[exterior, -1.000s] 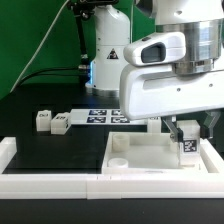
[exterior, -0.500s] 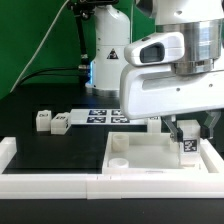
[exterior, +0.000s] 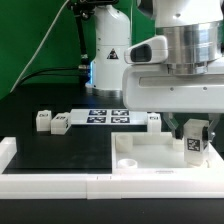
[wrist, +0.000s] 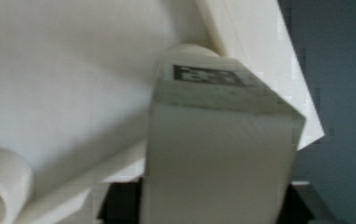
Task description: Assemble one leg
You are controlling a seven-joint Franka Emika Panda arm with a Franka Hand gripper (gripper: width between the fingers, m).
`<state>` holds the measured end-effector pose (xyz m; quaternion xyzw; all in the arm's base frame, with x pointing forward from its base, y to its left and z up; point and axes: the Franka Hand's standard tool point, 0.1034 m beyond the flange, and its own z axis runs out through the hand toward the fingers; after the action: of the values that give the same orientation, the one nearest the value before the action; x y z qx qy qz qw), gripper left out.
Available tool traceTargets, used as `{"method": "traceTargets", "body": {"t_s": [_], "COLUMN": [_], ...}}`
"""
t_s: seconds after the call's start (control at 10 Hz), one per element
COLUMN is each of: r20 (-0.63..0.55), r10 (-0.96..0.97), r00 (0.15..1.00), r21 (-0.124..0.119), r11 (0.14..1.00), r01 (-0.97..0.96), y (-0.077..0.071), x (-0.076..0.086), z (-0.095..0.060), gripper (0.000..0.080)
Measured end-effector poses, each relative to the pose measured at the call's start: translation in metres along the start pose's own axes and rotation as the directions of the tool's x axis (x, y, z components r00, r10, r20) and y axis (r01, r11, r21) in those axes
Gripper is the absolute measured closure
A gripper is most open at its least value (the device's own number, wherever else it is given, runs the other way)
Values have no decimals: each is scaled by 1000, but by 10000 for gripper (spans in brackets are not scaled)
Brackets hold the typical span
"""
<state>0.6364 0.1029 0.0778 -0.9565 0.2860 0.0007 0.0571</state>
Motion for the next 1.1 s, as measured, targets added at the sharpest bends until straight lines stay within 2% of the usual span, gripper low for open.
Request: {"method": "traceTargets", "body": {"t_s": [0.2, 0.3, 0.5, 0.6, 0.7, 0.8, 0.9, 1.0, 1.1], "r20": [1, 1, 4, 5, 6, 7, 10, 11, 12], "r10": [236, 357, 455, 436, 433, 371, 336, 311, 189], "r00": [972, 934, 891, 900, 901, 928, 942, 950, 982], "r21": [-1, -14, -20, -20, -20, -17, -19, -19, -18], "r11": [972, 934, 890, 900, 901, 928, 942, 950, 982], "r01": [-236, -357, -455, -435, -433, -371, -336, -310, -189], "y": [-1, -1, 0, -1, -1, -2, -5, -7, -7], "x": [-1, -3, -4, -4, -5, -6, -9, -11, -11], "z": [0, 0, 0, 1, 1, 2, 3, 3, 3], "gripper": [506, 506, 502, 502, 299, 299, 182, 160, 160]}}
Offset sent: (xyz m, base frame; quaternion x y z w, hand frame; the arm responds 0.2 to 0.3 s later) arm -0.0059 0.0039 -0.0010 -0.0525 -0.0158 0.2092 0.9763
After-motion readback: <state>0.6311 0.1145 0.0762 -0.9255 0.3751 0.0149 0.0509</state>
